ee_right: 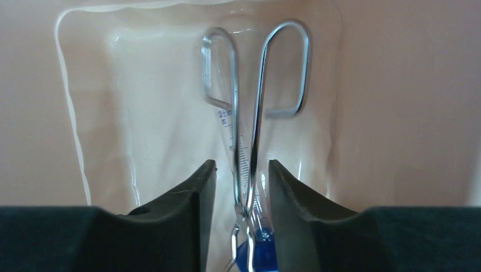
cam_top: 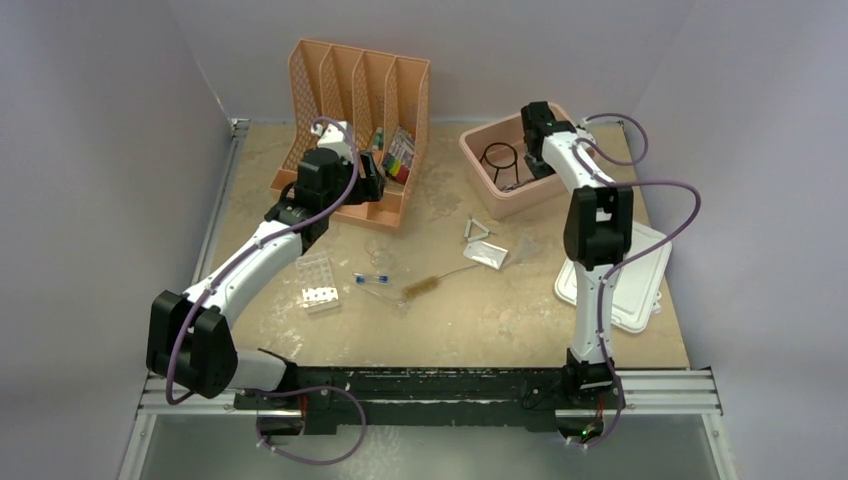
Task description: Organize the chemistry lab equipment
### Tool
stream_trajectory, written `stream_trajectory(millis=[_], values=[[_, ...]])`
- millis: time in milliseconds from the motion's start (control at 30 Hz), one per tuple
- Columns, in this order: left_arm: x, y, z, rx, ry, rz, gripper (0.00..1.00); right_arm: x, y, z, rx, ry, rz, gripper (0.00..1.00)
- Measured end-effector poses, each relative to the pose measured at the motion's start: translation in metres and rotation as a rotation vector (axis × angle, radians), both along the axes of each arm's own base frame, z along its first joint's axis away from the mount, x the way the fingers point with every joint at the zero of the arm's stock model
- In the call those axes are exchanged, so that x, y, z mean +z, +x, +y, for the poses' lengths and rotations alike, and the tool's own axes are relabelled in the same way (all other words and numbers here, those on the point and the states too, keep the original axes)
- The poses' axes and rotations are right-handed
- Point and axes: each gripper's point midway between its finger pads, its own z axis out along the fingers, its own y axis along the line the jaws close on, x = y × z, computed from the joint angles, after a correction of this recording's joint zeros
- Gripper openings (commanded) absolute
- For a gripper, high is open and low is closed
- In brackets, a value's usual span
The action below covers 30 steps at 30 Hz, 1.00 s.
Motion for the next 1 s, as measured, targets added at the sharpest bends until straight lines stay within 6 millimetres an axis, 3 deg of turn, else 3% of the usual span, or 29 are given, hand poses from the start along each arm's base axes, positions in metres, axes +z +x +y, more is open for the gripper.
stream_trajectory(millis=[133, 400, 567, 800, 900, 1000], values=[[-0.001, 0.0, 0.001, -0.003, 0.01, 0.0, 0.69, 0.0, -0.001, 0.0, -0.007, 0.002, -0.001, 0.54], [-0.004, -0.002, 0.002, -0.007, 0.024, 0.009, 0.69, 0.017, -0.005, -0.003, -0.011, -0.025, -0.03, 0.57], [-0.004, -0.002, 0.002, -0.01, 0.03, 0.008, 0.69, 0.062, -0.008, -0.005, 0.029, -0.04, -0.108, 0.6], [-0.004, -0.002, 0.002, -0.011, 0.031, 0.008, 0.69, 0.143, -0.015, 0.001, 0.223, -0.085, -0.233, 0.69], [-0.001, -0.001, 0.002, -0.011, 0.029, 0.004, 0.69, 0.158, -0.031, 0.004, 0.318, -0.106, -0.237, 0.71], [0.002, 0.0, 0.001, -0.01, 0.027, -0.002, 0.69, 0.156, -0.061, 0.009, 0.424, -0.102, -0.206, 0.74]])
